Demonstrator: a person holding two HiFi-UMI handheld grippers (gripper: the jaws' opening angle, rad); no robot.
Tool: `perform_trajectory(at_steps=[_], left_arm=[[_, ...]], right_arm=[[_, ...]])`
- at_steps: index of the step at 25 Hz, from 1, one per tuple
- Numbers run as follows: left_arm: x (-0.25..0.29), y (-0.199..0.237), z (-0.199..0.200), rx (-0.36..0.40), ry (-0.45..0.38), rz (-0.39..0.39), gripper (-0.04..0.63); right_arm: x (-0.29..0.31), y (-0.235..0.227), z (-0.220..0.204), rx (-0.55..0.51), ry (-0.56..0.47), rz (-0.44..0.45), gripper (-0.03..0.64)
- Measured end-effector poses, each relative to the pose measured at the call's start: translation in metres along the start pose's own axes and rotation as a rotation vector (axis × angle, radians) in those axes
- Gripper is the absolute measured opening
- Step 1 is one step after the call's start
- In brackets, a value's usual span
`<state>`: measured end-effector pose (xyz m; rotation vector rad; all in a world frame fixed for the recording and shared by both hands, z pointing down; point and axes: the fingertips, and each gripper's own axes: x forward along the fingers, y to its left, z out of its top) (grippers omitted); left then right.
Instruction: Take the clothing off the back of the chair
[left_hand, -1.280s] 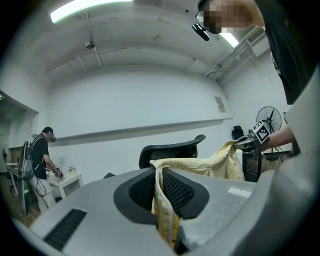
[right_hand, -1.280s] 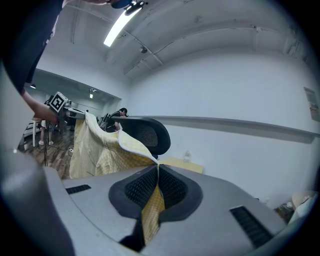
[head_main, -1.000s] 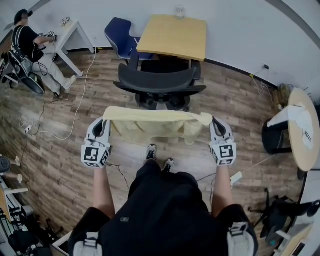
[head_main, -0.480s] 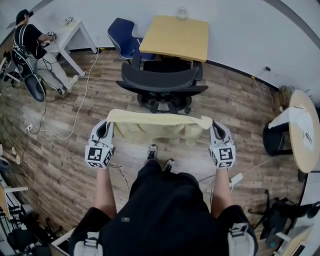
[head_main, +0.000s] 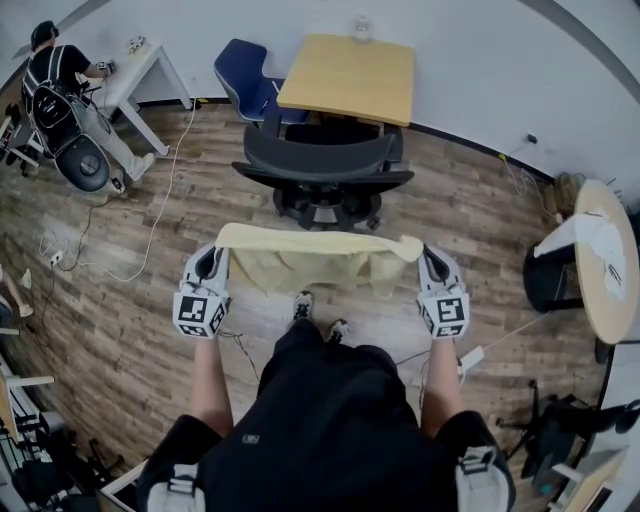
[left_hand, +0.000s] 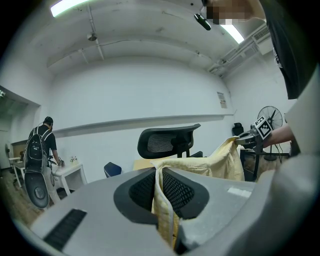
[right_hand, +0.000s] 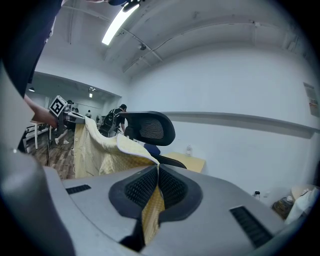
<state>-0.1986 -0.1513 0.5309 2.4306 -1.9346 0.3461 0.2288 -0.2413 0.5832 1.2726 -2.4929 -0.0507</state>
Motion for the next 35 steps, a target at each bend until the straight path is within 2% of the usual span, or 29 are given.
perform_trajectory(at_steps=[6,26,35], left_arm=[[-0.002,0.003,0.000,-0.015,-0.003,0.008,0.021],[0.000,0.011,0.009,0.003,-0.025,0.013,0.021],[0.003,0.016,0.010,-0.002,-0.029,0.012,0.021]], right_arm=[[0.002,0.003,0.004,-0.001,-0.006,-0.005,0.005],[0.010,0.003,0.010,-0.011,-0.007,-0.002,0.005],[0.013,0.006,0.010,-0.020,0.026,-0.006,0.005]])
